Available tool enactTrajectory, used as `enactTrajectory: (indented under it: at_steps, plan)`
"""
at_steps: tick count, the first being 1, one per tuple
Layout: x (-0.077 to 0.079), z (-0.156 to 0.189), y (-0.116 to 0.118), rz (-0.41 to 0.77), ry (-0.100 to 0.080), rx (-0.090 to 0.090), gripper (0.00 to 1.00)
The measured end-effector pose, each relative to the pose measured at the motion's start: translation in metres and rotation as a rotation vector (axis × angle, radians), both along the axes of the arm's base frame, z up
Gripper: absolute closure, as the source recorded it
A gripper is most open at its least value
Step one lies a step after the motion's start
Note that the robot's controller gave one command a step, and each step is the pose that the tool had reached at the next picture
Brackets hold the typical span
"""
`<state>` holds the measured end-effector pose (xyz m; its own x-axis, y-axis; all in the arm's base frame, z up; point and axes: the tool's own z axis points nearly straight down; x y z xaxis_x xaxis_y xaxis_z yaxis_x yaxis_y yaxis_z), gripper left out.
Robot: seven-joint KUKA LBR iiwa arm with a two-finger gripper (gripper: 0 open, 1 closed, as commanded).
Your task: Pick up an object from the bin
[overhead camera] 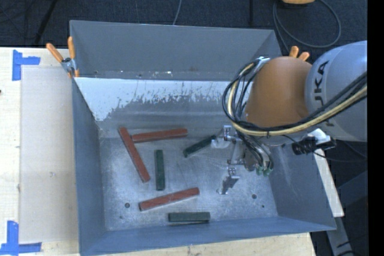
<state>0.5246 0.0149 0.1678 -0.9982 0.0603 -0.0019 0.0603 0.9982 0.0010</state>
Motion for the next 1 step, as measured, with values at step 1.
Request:
enactTrajectory:
  at_steps: [1]
  plan:
    - [0.0306,-0.022,0.0071,0.015,0.003,0.002,0.0]
